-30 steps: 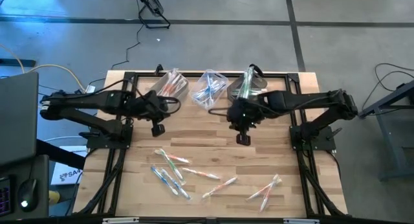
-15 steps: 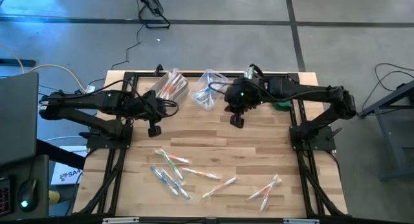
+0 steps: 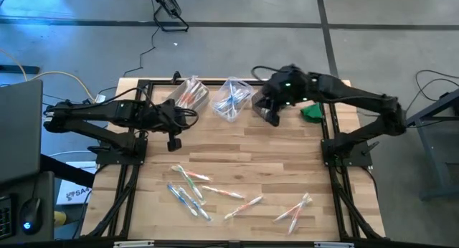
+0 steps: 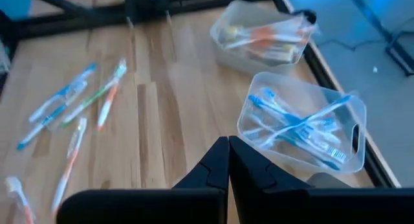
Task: Pick & Place Toothbrushes
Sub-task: Put the green toothbrush into the black bin
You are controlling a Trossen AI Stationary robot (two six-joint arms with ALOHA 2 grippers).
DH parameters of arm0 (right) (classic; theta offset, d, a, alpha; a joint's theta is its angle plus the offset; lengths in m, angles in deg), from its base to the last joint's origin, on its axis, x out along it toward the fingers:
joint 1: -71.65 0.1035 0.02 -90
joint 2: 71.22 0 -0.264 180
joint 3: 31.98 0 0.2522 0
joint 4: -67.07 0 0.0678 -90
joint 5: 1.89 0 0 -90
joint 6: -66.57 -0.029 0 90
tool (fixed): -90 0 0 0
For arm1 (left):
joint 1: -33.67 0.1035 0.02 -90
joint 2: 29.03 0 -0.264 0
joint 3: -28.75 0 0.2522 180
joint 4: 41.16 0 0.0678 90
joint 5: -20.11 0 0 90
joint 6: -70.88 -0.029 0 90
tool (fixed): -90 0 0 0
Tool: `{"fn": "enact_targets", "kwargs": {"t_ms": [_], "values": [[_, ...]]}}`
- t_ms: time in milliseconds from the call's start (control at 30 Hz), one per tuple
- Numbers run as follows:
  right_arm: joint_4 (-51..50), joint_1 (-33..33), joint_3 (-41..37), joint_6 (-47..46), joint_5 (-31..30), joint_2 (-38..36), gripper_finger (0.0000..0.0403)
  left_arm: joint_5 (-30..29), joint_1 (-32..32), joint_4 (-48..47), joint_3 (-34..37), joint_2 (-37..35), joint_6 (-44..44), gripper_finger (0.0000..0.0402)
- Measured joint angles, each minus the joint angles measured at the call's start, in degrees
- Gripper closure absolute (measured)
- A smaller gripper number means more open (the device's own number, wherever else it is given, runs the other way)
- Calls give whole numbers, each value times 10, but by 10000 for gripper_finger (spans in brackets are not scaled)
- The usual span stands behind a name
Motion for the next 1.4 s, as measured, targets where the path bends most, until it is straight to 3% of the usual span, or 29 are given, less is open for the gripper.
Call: {"fn": "enact_targets", "kwargs": {"t_ms": [333,600,933,1400], "values": [[158,-40,-237,-68,5,-200,401,6,0,25,0,48,24,396],[230,-40,-372,-157,-31,-282,401,56,-31,9,0,110,3,396],[242,-40,-410,-184,-32,-278,401,68,-130,-37,1,181,-57,396],[238,-40,-409,-168,-32,-278,401,144,-131,25,0,254,-32,396]]}}
